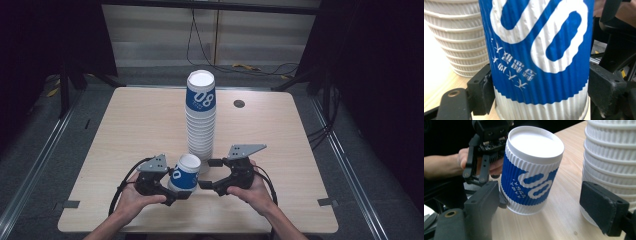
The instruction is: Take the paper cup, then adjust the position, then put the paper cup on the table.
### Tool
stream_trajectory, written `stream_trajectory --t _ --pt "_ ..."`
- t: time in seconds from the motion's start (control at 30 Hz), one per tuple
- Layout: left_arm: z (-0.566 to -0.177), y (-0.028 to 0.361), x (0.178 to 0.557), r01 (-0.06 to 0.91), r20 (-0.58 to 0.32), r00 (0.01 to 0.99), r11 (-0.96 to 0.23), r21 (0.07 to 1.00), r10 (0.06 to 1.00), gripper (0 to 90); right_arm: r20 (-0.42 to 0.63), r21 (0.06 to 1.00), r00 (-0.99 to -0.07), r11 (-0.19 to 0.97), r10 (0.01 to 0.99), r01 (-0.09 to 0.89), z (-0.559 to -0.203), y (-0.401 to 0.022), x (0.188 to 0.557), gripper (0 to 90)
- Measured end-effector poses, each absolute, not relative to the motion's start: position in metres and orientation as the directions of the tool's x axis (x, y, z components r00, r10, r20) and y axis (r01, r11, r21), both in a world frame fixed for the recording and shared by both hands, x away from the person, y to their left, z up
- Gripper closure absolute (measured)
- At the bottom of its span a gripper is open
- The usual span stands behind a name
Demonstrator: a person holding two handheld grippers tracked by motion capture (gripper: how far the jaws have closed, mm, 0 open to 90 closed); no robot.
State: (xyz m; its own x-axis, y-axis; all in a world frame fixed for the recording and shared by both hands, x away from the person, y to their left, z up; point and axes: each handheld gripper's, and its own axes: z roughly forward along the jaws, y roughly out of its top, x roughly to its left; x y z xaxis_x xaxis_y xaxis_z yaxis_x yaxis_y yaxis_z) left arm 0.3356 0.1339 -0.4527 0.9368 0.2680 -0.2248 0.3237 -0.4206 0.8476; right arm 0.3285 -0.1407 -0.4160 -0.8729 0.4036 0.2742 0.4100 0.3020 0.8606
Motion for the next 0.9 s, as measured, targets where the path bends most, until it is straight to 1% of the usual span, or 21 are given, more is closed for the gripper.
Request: stream_trajectory --t 0.1,0.27,0.33,0.37,0.63,0.73,0.9 --pt "-0.4529 0.1337 0.3357 0.327 -0.225 0.936 -0.428 0.843 0.271 19.0 0.269 0.852 -0.872 0.322 0.41 0.414 -0.4163 -0.142 0.3292 15.5" --pt "-0.4509 0.1326 0.3343 0.311 -0.2 0.941 -0.466 0.829 0.273 19.1 0.27 0.827 -0.871 0.365 0.412 0.429 -0.4194 -0.1433 0.3322 14.2" --pt "-0.45 0.1326 0.3344 0.327 -0.218 0.937 -0.472 0.819 0.273 19.1 0.257 0.823 -0.873 0.38 0.414 0.423 -0.4202 -0.1431 0.3312 14.5" --pt "-0.4508 0.1312 0.3341 0.323 -0.213 0.94 -0.492 0.809 0.268 19.1 0.258 0.822 -0.874 0.381 0.413 0.423 -0.4202 -0.1429 0.3307 14.5" --pt "-0.4515 0.1294 0.3342 0.309 -0.193 0.946 -0.542 0.781 0.262 19.1 0.239 0.808 -0.884 0.423 0.403 0.411 -0.4197 -0.1437 0.3296 13.8" --pt "-0.451 0.1295 0.3343 0.314 -0.196 0.944 -0.546 0.777 0.265 19.1 0.245 0.793 -0.886 0.445 0.393 0.416 -0.4213 -0.1429 0.3298 14.0" --pt "-0.4499 0.1295 0.3344 0.3 -0.184 0.95 -0.568 0.766 0.253 19.1 0.221 0.785 -0.896 0.475 0.387 0.398 -0.4209 -0.1415 0.329 14.1"
